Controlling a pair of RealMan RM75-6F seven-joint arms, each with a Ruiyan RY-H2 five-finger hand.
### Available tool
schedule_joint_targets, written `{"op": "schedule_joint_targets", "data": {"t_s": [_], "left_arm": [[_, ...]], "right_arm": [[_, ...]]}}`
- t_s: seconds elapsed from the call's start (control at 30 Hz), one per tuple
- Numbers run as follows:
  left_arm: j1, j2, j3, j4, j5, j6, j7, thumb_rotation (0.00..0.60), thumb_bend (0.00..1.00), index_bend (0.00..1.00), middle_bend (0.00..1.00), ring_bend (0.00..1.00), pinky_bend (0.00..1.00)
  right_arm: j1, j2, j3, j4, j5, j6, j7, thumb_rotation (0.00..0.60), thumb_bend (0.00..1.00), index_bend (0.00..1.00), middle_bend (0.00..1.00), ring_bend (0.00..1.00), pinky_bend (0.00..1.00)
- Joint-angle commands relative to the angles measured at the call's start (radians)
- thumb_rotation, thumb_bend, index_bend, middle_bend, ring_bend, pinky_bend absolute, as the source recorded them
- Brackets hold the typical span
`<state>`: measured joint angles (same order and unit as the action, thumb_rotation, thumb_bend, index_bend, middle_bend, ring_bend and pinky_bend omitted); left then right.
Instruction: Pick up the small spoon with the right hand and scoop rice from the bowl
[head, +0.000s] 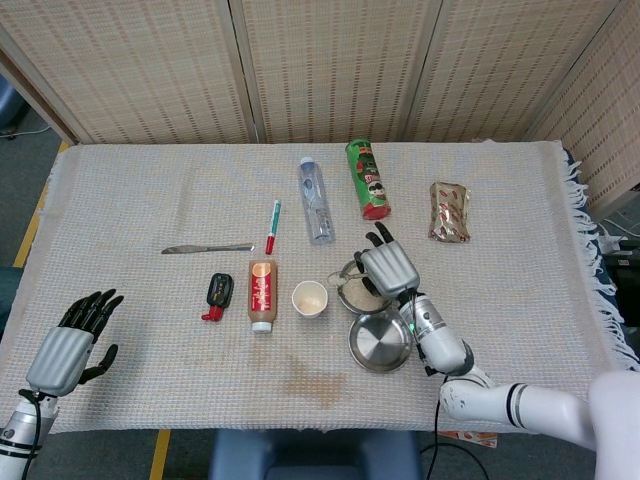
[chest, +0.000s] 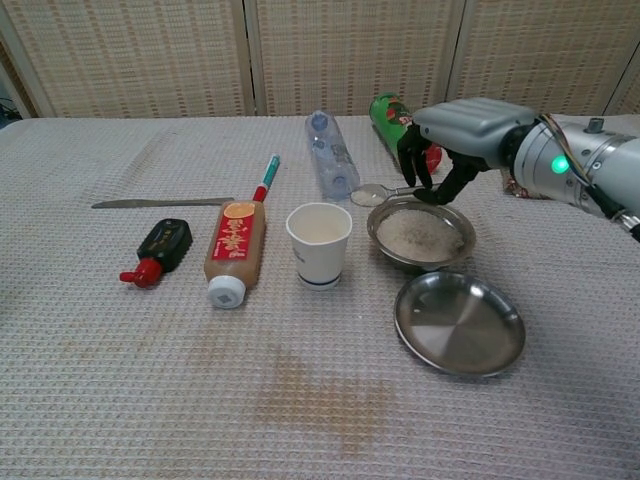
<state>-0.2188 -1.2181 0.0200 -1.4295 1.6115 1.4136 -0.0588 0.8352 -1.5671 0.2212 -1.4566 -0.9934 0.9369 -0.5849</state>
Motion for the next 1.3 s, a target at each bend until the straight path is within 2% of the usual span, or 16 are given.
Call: {"op": "schedule_joint_targets", "data": {"t_s": [0.03,0.3,0.43,0.83,1.07,1.3], "left_arm": [[0.001,0.001,0.0,0.001,0.0,0.002,-0.003,0.6,0.45,0.0,0.0,0.0,0.11],[0.0,0.005,-0.001,0.004,0.002,0.004,-0.019,0.6,0.45,0.0,0.0,0.0,0.11],[0.0,0.006,0.001,0.005,0.004,0.004,-0.02,0.6,0.45,0.0,0.0,0.0,0.11],[0.001,0.004,0.003,0.002,0.006,0.004,-0.012,0.6,0.45,0.0,0.0,0.0,0.11],[0.0,0.005,0.005,0.001,0.011,0.004,-0.012,0.6,0.45,0.0,0.0,0.0,0.11],[0.002,0.006,0.007,-0.003,0.016,0.01,-0.011,0.6,0.45,0.0,0.0,0.0,0.11]], "right_arm": [[0.014,-0.01,0.006,-0.016,0.009,0.003,-0.015,0.6,0.38,0.93,0.57,0.14,0.04],[0.047,-0.029,-0.005,-0.042,0.024,0.016,-0.071,0.6,0.38,0.93,0.57,0.14,0.04],[0.071,-0.038,-0.022,-0.045,0.027,0.022,-0.139,0.6,0.38,0.93,0.57,0.14,0.04],[0.155,-0.051,-0.081,-0.101,0.011,0.121,-0.486,0.6,0.38,0.93,0.57,0.14,0.04],[0.182,-0.044,-0.14,-0.139,-0.052,0.188,-0.695,0.6,0.38,0.93,0.57,0.14,0.04],[0.22,-0.057,-0.186,-0.141,-0.106,0.206,-0.896,0.6,0.38,0.93,0.57,0.14,0.04]]}}
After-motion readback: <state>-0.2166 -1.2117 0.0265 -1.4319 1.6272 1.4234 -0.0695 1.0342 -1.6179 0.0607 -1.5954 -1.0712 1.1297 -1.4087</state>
